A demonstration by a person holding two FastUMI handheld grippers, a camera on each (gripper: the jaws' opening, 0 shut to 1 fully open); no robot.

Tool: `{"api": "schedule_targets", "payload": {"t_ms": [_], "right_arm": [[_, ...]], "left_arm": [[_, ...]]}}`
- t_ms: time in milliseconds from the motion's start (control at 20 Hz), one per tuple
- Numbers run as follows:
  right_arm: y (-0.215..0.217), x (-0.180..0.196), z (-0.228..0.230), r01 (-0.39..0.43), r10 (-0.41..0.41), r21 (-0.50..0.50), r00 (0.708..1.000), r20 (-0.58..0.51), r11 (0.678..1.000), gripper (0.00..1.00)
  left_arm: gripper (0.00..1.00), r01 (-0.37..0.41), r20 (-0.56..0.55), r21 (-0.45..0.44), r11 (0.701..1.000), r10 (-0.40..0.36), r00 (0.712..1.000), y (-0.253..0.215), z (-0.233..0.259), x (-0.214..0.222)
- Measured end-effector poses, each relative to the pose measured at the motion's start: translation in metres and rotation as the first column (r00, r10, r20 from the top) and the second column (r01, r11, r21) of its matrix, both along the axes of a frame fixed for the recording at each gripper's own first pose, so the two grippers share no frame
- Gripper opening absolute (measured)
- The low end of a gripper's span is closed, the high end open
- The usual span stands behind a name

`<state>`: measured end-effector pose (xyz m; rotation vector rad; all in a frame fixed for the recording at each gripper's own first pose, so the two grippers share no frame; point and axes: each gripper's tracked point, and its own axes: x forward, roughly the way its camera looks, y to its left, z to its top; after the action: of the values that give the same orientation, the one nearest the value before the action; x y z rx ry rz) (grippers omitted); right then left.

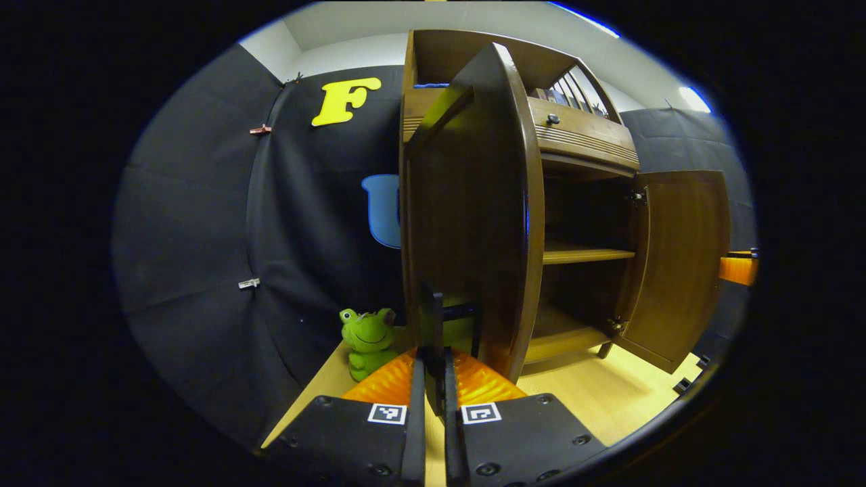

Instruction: Open the right door of the double-door shoe cabinet with the right hand, and open the left door with the left hand.

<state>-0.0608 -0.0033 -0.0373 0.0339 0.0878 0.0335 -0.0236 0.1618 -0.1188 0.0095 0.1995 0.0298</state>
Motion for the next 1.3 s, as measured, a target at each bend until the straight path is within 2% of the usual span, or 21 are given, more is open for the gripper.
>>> {"api": "schedule_targets", "payload": {"t_ms": [200,350,400,450,500,600,850,950,1100,1300], "right_arm": [[0.005,0.001,0.001,0.001,-0.001,0.011,1.000,0.001,1.000,0.99],[0.010,0.003,-0.001,-0.002,0.002,0.028,1.000,0.000,1.000,0.99],[0.014,0.004,-0.002,-0.006,0.006,0.031,1.000,-0.001,0.999,0.95],[0.016,0.004,-0.003,-0.011,0.011,0.032,1.000,-0.003,0.999,0.99],[0.017,0.005,-0.004,-0.016,0.016,0.032,1.000,-0.004,0.999,0.95],[0.019,0.008,-0.004,-0.028,0.028,0.034,1.000,-0.005,0.999,1.00],[0.022,0.012,-0.003,-0.057,0.057,0.028,0.998,-0.007,0.998,1.00],[0.021,0.013,-0.003,-0.067,0.067,0.027,0.998,-0.008,0.997,0.99],[0.018,0.017,-0.006,-0.086,0.087,0.031,0.996,-0.017,0.996,0.99],[0.013,0.021,-0.008,-0.113,0.114,0.039,0.993,-0.027,0.993,0.99]], "left_arm": [[0.14,-0.045,0.004,-0.008,0.999,0.045,0.999,0.030,0.002,-0.008],[0.08,-0.080,0.009,-0.031,0.996,0.080,0.997,0.051,0.006,-0.015],[0.08,-0.076,0.012,-0.031,0.997,0.077,0.997,0.052,0.007,-0.018],[0.09,-0.076,0.017,-0.019,0.997,0.076,0.997,0.052,0.008,-0.021],[0.13,-0.078,0.023,-0.003,0.997,0.078,0.997,0.053,0.010,-0.022],[0.13,-0.076,0.033,0.008,0.997,0.076,0.997,0.049,0.014,-0.025],[0.13,-0.099,0.053,0.013,0.995,0.098,0.994,0.048,0.021,-0.034],[0.18,-0.115,0.057,0.031,0.993,0.113,0.992,0.047,0.023,-0.039],[0.52,-0.174,0.076,0.077,0.982,0.169,0.983,0.058,0.030,-0.056],[0.97,-0.215,0.112,0.064,0.975,0.207,0.972,0.050,0.046,-0.076]]}}
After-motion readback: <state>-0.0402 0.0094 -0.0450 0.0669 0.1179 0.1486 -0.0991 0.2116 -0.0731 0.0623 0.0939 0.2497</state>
